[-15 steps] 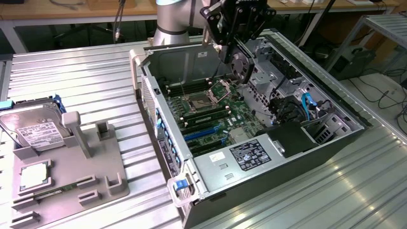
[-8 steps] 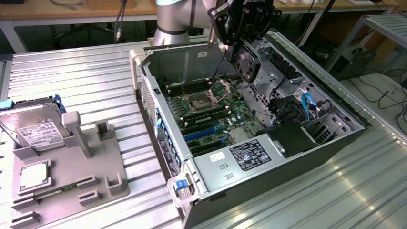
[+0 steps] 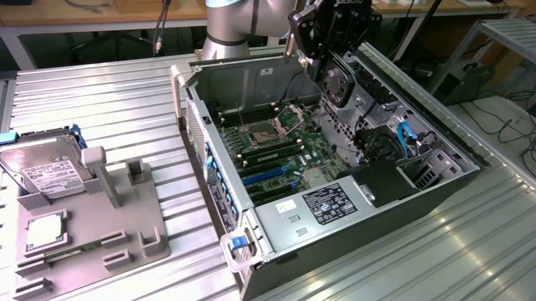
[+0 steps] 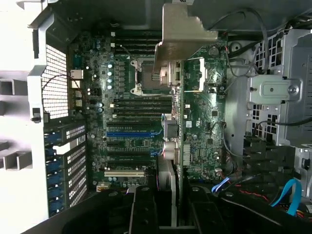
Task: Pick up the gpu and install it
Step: 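Pick up the gpu and move the gpu toward the slot, then insert the gpu into the slot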
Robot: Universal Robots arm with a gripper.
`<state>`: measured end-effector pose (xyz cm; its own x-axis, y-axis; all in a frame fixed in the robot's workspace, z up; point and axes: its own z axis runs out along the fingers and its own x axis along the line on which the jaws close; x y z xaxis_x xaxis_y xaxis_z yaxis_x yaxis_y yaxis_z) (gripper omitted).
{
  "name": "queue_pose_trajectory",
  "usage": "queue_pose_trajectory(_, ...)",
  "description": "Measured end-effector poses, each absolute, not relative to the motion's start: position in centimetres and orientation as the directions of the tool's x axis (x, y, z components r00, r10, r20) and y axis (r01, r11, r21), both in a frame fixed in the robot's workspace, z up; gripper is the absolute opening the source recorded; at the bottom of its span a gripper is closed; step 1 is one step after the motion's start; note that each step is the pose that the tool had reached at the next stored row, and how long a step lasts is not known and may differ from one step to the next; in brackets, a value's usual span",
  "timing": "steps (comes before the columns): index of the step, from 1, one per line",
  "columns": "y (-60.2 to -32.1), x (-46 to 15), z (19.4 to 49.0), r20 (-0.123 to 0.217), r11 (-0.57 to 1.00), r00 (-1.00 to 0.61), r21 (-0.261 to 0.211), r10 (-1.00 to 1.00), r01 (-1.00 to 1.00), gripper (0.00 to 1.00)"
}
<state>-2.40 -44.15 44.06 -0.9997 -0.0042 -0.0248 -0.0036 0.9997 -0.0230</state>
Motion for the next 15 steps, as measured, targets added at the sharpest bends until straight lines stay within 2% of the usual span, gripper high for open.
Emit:
queue_pose_trajectory(12,-44.15,-2.22,44.06,-0.025,1.0,-1.0,-0.023,-0.004,-0.004,0.28)
queue_pose_trajectory(15,-44.14,-2.21,44.06,-0.025,0.998,-0.998,-0.023,-0.066,-0.065,0.28)
